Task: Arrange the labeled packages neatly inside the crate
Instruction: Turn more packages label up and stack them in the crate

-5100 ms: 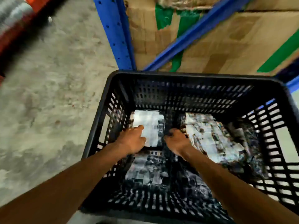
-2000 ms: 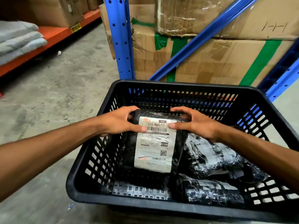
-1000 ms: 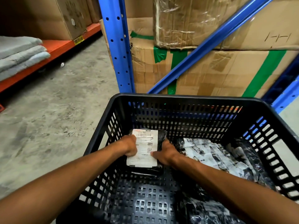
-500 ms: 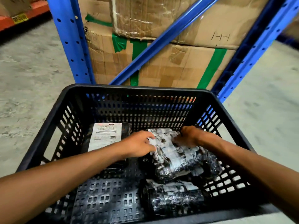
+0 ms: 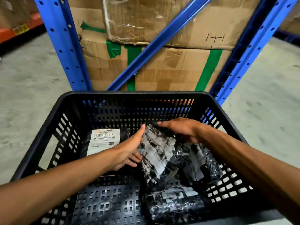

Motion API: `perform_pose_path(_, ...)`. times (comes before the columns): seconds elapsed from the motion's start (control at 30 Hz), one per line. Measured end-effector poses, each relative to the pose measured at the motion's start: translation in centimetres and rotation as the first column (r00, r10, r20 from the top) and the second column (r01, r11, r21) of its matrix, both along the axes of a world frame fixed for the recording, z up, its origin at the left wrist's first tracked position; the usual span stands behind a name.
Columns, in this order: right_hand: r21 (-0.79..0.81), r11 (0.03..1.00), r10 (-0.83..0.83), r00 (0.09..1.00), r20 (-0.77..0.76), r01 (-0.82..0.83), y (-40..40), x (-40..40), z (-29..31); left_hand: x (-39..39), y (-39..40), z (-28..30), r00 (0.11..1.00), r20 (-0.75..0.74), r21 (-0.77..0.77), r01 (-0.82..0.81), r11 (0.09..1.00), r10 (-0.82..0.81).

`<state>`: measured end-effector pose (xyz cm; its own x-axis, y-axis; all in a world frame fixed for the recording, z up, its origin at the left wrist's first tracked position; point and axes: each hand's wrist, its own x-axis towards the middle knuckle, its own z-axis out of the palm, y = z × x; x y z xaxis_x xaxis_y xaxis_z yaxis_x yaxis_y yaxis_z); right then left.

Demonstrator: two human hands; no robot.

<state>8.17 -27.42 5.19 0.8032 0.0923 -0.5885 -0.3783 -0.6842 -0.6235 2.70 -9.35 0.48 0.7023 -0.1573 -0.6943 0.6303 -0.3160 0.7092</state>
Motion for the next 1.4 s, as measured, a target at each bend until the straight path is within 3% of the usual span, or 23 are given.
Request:
perform_pose_path(0.07,0.133,0.989,-0.073,0.997,0.018,0.070,0.7,-0.3,0.0,-0.2,-0.1,0.4,0.998,-0.045,-0.043,-0.055,0.998,0.053)
perform_pose_path(0.17,0.402,0.901,-0.154,0.987,-0.051,0.161,2.3,-1.3,0.1,-0.8,0.2,0.9,0.987,-0.095,-0.264,-0.150,0.953,0.129)
perform_pose_path(0.37,0.604,0.789,-0.061,0.992,-0.106,0.113,4.1,-3.0,0.2,-3.0,2.5,0.8,0.949,-0.045,-0.335,-0.309,0.890,0.313)
perform_pose_path(0.43,0.477,0.879,-0.035,0.998,0.059,0.003,3.2,-2.5,0.9,-3.3,3.9,1.7,0.932,-0.025,-0.426,-0.338,0.839,0.362)
perform_pose_path(0.5,0.187,0.981,0.001,0.973,0.229,-0.045,2.0,-2.3,0.6,-3.1,5.4,2.5,0.913,-0.002,-0.530,-0.348,0.773,0.409)
perform_pose_path(0.53,0.147,0.989,-0.010,0.975,0.220,-0.023,1.6,-2.5,0.4,-2.8,6.2,2.9,0.908,0.000,-0.595,-0.336,0.730,0.418)
perform_pose_path(0.6,0.336,0.942,-0.014,1.000,0.017,0.008,1.3,-3.0,-0.5,-2.3,7.1,3.7,0.910,-0.007,-0.682,-0.308,0.663,0.415)
perform_pose_path(0.67,0.495,0.869,0.036,0.999,-0.040,-0.012,2.0,-3.7,-1.5,-2.1,7.4,4.6,0.927,0.010,-0.700,-0.260,0.665,0.374)
perform_pose_path(0.83,0.521,0.854,-0.081,0.986,0.144,-0.006,3.6,-3.8,-1.6,-2.2,8.4,4.8,0.940,0.092,-0.514,-0.238,0.824,0.329)
perform_pose_path(0.93,0.489,0.872,-0.083,0.989,0.123,0.012,3.1,-4.2,-1.6,-2.6,9.2,4.5,0.941,0.161,-0.402,-0.212,0.891,0.297)
perform_pose_path(1.0,0.321,0.944,0.043,0.994,0.103,-0.075,3.1,-4.7,-1.5,-2.8,9.5,5.0,0.928,0.286,-0.212,-0.182,0.960,0.239)
perform_pose_path(1.03,0.133,0.975,0.159,0.976,0.147,-0.179,3.0,-4.6,-1.1,-2.6,9.6,5.5,0.909,0.385,-0.071,-0.142,0.987,0.158)
perform_pose_path(1.1,-0.234,0.922,0.378,0.852,0.361,-0.310,2.8,-3.9,0.5,-2.1,9.7,7.0,0.824,0.548,0.254,0.000,0.967,-0.144)
perform_pose_path(1.17,-0.293,0.818,0.563,0.583,0.586,-0.496,3.1,-3.6,2.9,-1.9,9.2,8.6,0.692,0.566,0.470,0.175,0.865,-0.448)
perform_pose_path(1.2,-0.319,0.742,0.637,0.474,0.607,-0.590,3.6,-3.6,3.8,-1.8,8.8,9.2,0.635,0.550,0.527,0.241,0.815,-0.543)
perform_pose_path(1.23,-0.359,0.676,0.699,0.406,0.589,-0.643,4.2,-3.7,4.3,-1.8,8.5,9.5,0.596,0.540,0.555,0.278,0.784,-0.594)
perform_pose_path(1.3,-0.452,0.637,0.752,0.374,0.543,-0.624,5.2,-4.1,4.4,-1.8,8.1,9.6,0.578,0.543,0.572,0.277,0.772,-0.609)
perform_pose_path(1.4,-0.429,0.728,0.683,0.510,0.522,-0.535,5.2,-4.7,3.6,-1.5,8.7,9.0,0.702,0.589,0.405,0.172,0.898,-0.400)
